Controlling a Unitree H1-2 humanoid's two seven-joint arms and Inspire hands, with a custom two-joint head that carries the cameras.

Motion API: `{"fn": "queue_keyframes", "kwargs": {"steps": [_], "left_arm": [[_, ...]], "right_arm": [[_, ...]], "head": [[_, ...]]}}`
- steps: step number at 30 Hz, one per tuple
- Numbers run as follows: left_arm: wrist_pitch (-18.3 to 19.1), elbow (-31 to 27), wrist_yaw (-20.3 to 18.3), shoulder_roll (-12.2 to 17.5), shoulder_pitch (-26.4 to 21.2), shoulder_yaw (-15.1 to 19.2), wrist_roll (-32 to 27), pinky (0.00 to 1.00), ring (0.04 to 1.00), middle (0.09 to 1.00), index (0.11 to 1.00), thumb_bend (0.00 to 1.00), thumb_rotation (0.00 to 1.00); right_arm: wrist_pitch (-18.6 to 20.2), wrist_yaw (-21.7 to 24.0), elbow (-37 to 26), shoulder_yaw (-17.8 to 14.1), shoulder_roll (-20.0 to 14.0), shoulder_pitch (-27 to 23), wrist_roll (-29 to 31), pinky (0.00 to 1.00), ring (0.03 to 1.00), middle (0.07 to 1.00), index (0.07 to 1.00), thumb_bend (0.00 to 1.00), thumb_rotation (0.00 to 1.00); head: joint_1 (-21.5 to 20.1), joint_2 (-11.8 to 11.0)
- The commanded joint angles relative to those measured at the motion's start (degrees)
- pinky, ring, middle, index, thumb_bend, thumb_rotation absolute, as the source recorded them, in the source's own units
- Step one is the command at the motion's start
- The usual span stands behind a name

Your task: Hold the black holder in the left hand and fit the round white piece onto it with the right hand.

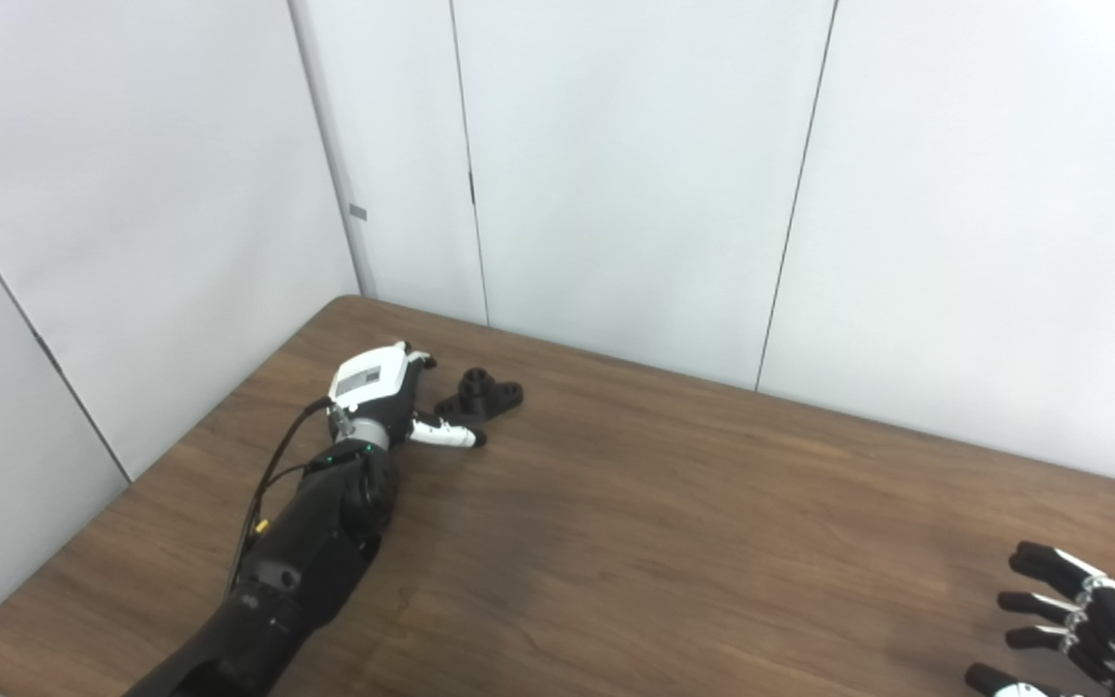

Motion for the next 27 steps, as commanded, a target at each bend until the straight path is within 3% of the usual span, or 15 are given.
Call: {"fn": "queue_keyframes", "kwargs": {"steps": [1, 9, 14, 25, 27], "left_arm": [[-1.31, 0.55, 2.4, 0.01, -2.37, -0.38, 0.0, 1.0, 1.0, 1.0, 0.846, 0.92, 0.35], [-1.84, 3.18, 4.6, -0.41, -2.88, -1.37, -1.0, 1.0, 1.0, 1.0, 0.83, 0.9, 0.38], [-1.94, 4.08, 4.69, -0.38, -2.89, -1.33, -2.07, 1.0, 1.0, 1.0, 0.808, 0.87, 0.33], [-2.29, 5.55, 2.76, 0.04, -2.42, -2.96, -3.43, 1.0, 1.0, 0.988, 0.736, 0.82, 0.34], [-1.53, 5.71, 0.97, 0.21, -2.38, -3.57, -3.77, 1.0, 1.0, 0.975, 0.683, 0.8, 0.33]], "right_arm": [[-1.11, -0.36, -2.5, -0.57, -0.1, -0.95, 0.47, 0.55, 0.691, 0.783, 0.757, 0.75, 0.0], [-1.03, -0.13, -2.36, -0.68, -0.25, -0.74, 0.51, 0.58, 0.705, 0.789, 0.765, 0.75, 0.02], [-1.05, 0.02, -2.73, -0.63, -0.35, -0.51, 0.53, 0.58, 0.709, 0.806, 0.775, 0.73, 0.0], [0.26, 0.05, -4.11, -0.77, -0.36, -0.06, 0.69, 0.6, 0.711, 0.803, 0.779, 0.73, 0.04], [0.89, -0.02, -4.61, -0.77, -0.29, 0.03, 0.64, 0.6, 0.711, 0.804, 0.779, 0.73, 0.06]], "head": [[-0.04, 0.05], [0.15, 0.29], [0.02, 0.61], [-0.13, 1.53], [-0.25, 1.59]]}}
